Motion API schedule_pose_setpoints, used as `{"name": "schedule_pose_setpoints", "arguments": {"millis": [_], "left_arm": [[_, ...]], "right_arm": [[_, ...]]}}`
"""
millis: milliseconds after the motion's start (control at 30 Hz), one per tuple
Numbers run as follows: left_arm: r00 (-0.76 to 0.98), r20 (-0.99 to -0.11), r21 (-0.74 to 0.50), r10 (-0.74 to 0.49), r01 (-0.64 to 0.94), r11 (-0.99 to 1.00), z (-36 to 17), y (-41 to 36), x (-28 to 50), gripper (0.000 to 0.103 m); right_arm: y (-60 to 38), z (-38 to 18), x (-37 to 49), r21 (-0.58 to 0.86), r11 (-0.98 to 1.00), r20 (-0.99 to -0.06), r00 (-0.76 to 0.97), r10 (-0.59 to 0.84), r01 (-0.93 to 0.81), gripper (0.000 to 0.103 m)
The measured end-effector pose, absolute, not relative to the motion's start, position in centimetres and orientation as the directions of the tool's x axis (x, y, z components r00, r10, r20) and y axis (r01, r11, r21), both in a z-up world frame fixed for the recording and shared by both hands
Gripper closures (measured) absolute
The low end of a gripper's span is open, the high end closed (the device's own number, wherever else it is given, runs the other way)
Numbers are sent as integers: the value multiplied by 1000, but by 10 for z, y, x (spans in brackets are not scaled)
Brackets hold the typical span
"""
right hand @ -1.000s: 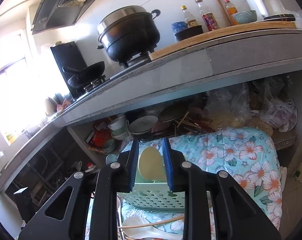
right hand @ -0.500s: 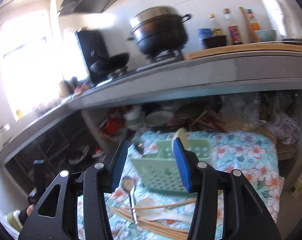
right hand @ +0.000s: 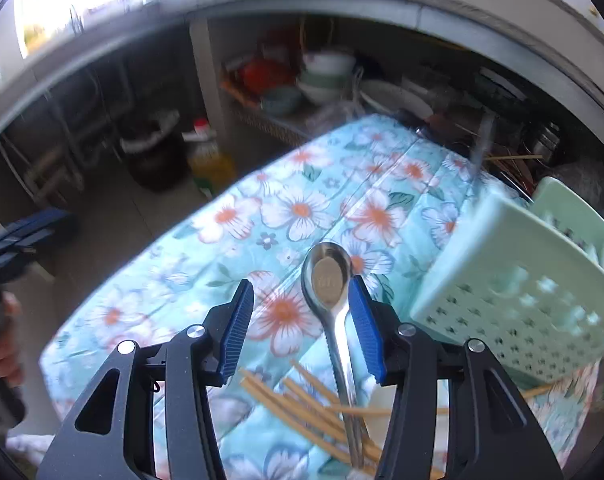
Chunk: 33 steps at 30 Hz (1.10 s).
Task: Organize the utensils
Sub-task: 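Grasp another metal spoon on the cloth with the right tool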
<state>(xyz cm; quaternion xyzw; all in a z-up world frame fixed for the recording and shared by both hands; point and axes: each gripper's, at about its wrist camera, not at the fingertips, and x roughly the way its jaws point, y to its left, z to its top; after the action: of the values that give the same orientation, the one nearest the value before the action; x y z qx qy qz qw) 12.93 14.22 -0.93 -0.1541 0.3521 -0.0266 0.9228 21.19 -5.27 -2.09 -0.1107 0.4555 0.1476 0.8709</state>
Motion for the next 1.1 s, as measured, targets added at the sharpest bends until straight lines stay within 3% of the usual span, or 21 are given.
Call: {"name": "schedule_pose_setpoints", "arguments": {"millis": [333, 633, 867, 1100], "left_arm": [[761, -630, -280, -154, -38, 959, -12, 148, 126, 8], [762, -621, -289, -184, -4, 957, -14, 146, 126, 8], [760, -615, -310, -209, 10, 951, -15, 144, 125, 8], [755, -605, -329, -255, 55, 943, -11, 135, 126, 8]], "right_arm": [[-16, -66, 250, -243, 912, -878, 474, -63, -329, 67], [-23, -65, 258, -203, 949, -870, 489, -62, -240, 95], [-38, -32, 242, -67, 973, -838, 542, 64, -219, 101], [-71, 26, 203, 159, 959, -730, 626, 274, -234, 101]]}}
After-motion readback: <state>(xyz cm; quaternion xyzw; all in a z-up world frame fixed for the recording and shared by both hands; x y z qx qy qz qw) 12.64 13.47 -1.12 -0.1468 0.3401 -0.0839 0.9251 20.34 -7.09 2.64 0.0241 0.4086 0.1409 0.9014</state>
